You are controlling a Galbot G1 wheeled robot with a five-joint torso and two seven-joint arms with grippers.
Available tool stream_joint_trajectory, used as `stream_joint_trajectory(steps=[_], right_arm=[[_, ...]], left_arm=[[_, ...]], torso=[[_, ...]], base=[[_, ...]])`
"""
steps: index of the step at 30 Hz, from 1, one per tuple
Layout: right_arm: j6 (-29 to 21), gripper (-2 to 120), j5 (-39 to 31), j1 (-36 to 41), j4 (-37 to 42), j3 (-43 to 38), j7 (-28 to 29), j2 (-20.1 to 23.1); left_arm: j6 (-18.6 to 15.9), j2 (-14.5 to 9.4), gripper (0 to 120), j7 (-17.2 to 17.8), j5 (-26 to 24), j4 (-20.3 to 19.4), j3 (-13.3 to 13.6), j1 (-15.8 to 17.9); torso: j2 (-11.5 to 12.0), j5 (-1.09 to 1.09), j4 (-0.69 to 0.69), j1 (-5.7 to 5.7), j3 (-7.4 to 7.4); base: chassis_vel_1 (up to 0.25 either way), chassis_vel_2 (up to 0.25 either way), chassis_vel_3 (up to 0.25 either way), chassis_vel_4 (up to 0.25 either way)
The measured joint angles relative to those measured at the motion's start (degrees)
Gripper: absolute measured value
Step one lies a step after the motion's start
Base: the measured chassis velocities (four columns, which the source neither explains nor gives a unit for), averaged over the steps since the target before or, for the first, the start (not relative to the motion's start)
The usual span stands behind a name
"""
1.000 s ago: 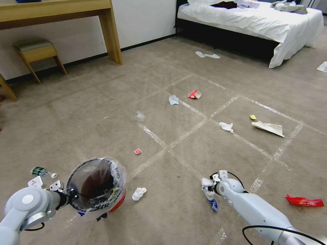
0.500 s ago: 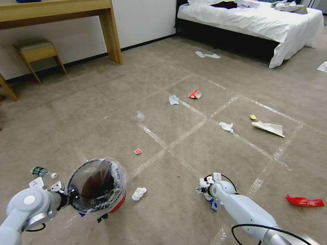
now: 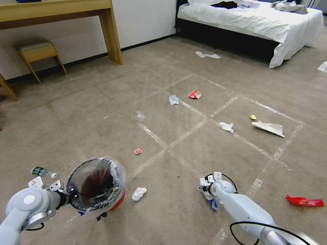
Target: Pick up the trash bin and place the garbage on the floor into it.
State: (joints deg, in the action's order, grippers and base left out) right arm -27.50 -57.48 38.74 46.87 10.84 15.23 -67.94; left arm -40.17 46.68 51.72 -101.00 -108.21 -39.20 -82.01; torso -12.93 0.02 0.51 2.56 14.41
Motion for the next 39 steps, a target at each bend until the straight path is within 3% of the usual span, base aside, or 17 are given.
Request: stream_joint_trajectory(steps=[17,27,30,32,33,35,36,38,39], right_arm=[[0.3,1,-0.7,1.8,2.1,-2.6,0.2,2.3],[2.5,0,-2.3,3.3,6.6,-8.1,-1.7,4.2],[6.7,0,-1.0,4.1,9.6,-10.6,-6.0,5.9],[13.8,0,1.8,4.6,13.4,-13.9,-14.0,7.6],[13.8,0,1.8,4.6,13.4,-13.9,-14.0,7.6],[25.7,0,5.5,4.6,17.2,-17.0,-26.1,9.7],[25.7,0,5.5,4.6,17.2,-17.0,-26.1,9.7],[33.7,0,6.4,4.4,22.4,-19.3,-33.6,11.6],[33.7,0,6.4,4.4,22.4,-19.3,-33.6,11.6]], left_arm=[[0.2,-0.9,0,-0.2,-0.4,0.4,0.4,0.8],[0.2,-1.0,0,-0.2,-0.7,-0.4,0.1,0.6],[0.2,-1.0,0,-0.2,-0.8,-0.7,0.2,0.8],[0.3,-1.0,0,-0.4,-1.2,-1.3,0.2,1.0],[0.3,-1.0,0,-0.4,-1.2,-1.3,0.2,1.0],[0.3,-1.1,0,-0.7,-1.7,-1.9,0.3,1.2],[0.3,-1.1,0,-0.7,-1.7,-1.9,0.3,1.2],[0.4,-1.2,0,-0.8,-2.2,-2.4,0.4,1.4],[0.4,-1.2,0,-0.8,-2.2,-2.4,0.4,1.4]], torso=[[0.0,0.00,0.01,0.00,0.00],[0.0,0.01,0.01,0.00,0.00],[0.0,0.01,0.02,0.00,0.00],[0.0,0.01,0.01,0.00,0.00],[0.0,0.01,0.01,0.00,0.00],[0.0,0.00,0.00,0.00,0.00],[0.0,0.00,0.00,0.00,0.00],[0.0,0.01,0.01,0.00,0.00],[0.0,0.01,0.01,0.00,0.00]], base=[[0.000,0.000,0.000,0.000],[0.000,0.000,0.000,0.000],[0.000,0.000,0.000,0.000],[0.000,0.000,0.000,0.000],[0.000,0.000,0.000,0.000],[0.000,0.000,0.000,0.000],[0.000,0.000,0.000,0.000],[0.000,0.000,0.000,0.000],[0.000,0.000,0.000,0.000]])
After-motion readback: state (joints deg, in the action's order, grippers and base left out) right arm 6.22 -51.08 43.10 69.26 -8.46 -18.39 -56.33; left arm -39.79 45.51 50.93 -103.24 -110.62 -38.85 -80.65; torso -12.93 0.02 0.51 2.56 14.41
